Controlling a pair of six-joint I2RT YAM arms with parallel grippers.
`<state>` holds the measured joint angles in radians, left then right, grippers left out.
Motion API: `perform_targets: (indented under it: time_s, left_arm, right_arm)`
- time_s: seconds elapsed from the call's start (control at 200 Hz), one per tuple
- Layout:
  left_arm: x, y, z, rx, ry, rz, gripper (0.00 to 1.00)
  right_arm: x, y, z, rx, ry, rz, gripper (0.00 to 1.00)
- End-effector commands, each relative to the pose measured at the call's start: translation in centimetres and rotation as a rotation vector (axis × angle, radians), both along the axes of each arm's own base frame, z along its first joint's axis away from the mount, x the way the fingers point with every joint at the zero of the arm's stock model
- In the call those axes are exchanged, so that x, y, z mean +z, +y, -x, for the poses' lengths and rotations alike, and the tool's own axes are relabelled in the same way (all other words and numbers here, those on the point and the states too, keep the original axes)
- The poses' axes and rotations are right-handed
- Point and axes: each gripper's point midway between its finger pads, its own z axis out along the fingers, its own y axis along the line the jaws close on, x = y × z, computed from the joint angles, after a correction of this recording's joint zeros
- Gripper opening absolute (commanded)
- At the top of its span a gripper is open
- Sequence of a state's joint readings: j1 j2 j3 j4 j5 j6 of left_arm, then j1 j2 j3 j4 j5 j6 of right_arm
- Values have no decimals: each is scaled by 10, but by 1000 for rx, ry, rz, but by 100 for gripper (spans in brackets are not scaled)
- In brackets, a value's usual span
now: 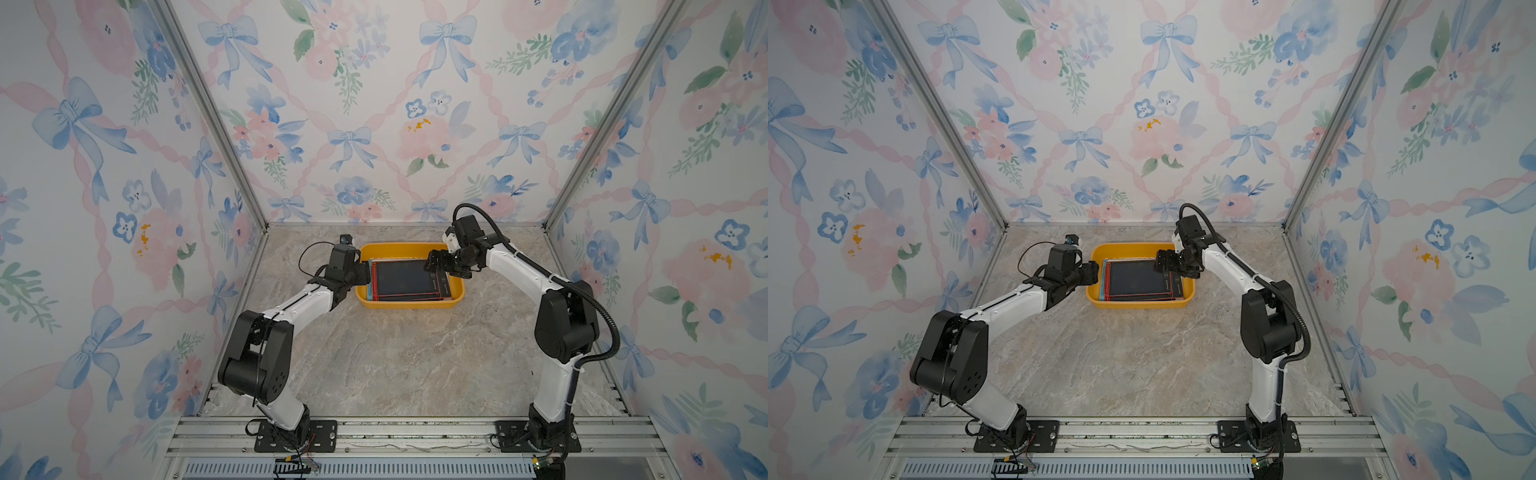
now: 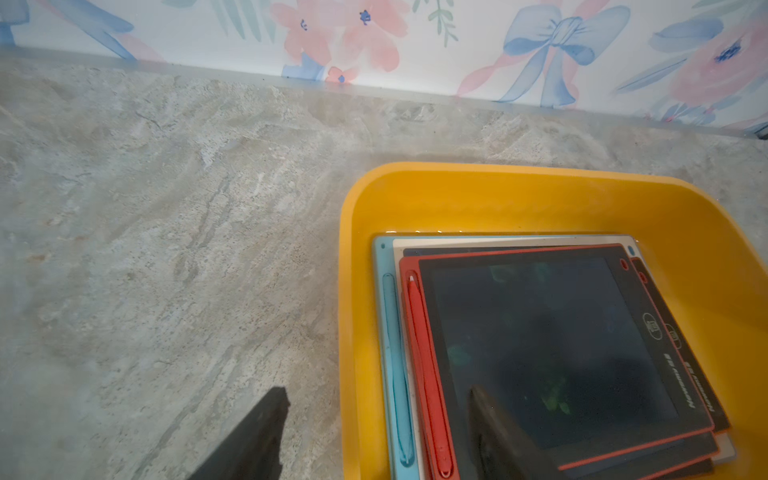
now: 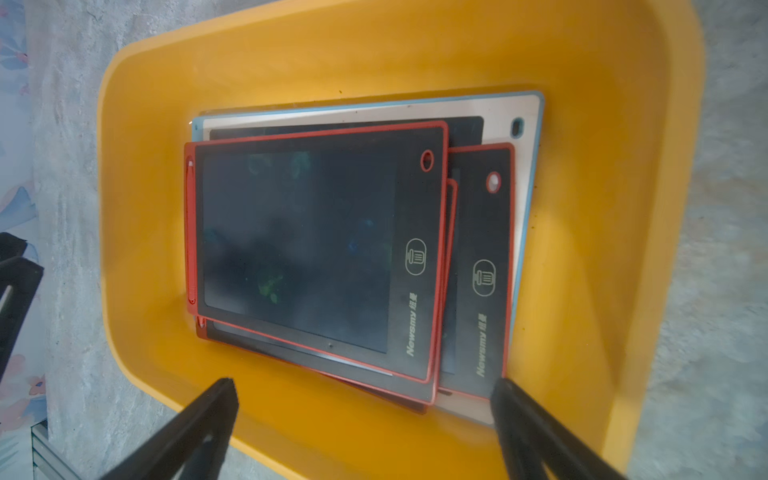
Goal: Take out the writing tablet from the storage box
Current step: Pick up the writing tablet from the storage box.
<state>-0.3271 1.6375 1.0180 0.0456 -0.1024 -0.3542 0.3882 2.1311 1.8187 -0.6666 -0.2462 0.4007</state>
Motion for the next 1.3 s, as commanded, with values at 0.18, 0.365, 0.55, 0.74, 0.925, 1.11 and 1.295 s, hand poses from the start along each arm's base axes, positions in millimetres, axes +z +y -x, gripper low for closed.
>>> perform_targets:
  time_s: [0.18, 0.365, 0.55, 0.74, 0.925, 1.11, 1.295]
  left_arm:
    - [-16, -6, -8, 0, 43, 7, 56]
    - [-27, -11, -13, -24, 69, -8, 44]
    - [-36, -9, -17, -20, 88, -42, 44]
    - [-44, -4, -21, -3, 99, -76, 45]
    - [-47, -6, -23, -8, 108, -73, 44]
    - [-51, -2, -23, 0, 114, -95, 36]
    - [-57, -1, -22, -1, 133, -108, 26]
  right_arm:
    - [-39, 6, 4, 0, 85, -5, 96]
    - [-43, 4, 4, -10, 93, -12, 96]
    - [-43, 0, 5, -9, 100, -19, 96]
    - [-44, -5, 5, -18, 102, -21, 96]
    - [-47, -8, 8, -24, 108, -24, 96]
    - [-47, -6, 8, -21, 106, -35, 96]
    - [-45, -6, 7, -22, 101, -51, 96]
